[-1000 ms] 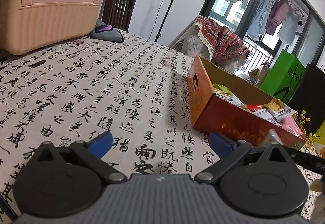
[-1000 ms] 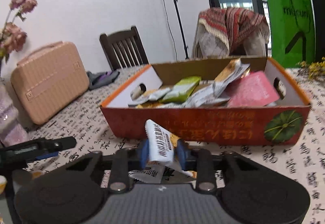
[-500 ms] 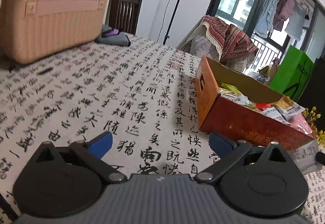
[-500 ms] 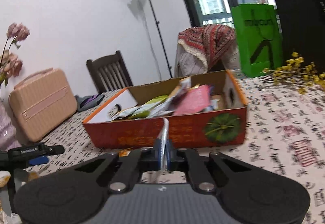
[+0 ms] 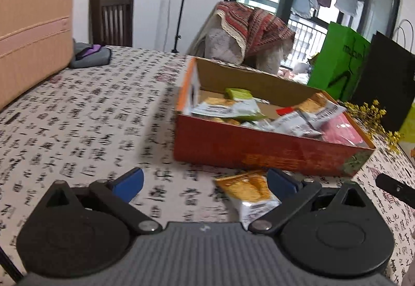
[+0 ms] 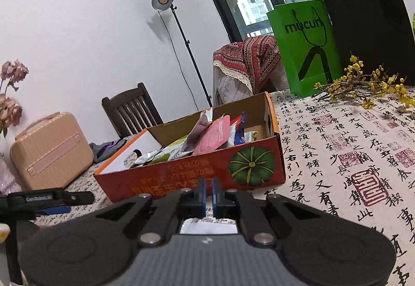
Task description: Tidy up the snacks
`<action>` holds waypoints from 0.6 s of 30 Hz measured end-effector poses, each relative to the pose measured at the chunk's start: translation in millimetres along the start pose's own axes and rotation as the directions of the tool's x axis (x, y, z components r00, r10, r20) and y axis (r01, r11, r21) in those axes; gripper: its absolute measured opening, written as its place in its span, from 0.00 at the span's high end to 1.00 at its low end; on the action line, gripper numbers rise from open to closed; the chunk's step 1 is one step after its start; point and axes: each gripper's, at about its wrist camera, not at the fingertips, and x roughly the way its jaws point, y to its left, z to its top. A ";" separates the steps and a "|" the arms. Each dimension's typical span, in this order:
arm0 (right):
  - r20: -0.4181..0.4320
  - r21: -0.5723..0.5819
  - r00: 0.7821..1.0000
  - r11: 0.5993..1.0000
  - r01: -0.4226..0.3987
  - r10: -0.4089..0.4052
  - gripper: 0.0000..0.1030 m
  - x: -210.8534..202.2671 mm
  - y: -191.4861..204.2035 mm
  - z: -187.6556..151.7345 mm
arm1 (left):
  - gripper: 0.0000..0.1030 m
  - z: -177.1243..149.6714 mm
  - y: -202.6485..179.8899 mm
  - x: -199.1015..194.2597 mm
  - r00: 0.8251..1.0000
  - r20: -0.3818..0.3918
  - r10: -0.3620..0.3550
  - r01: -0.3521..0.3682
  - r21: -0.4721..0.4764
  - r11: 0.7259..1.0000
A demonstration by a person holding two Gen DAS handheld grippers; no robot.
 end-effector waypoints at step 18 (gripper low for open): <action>-0.291 -0.199 0.918 0.956 0.216 -0.269 0.01 64.9 42.2 -10.4 | 0.00 -6.0 -2.4 12.3 0.998 -0.043 -0.038 0.037 -0.021 0.999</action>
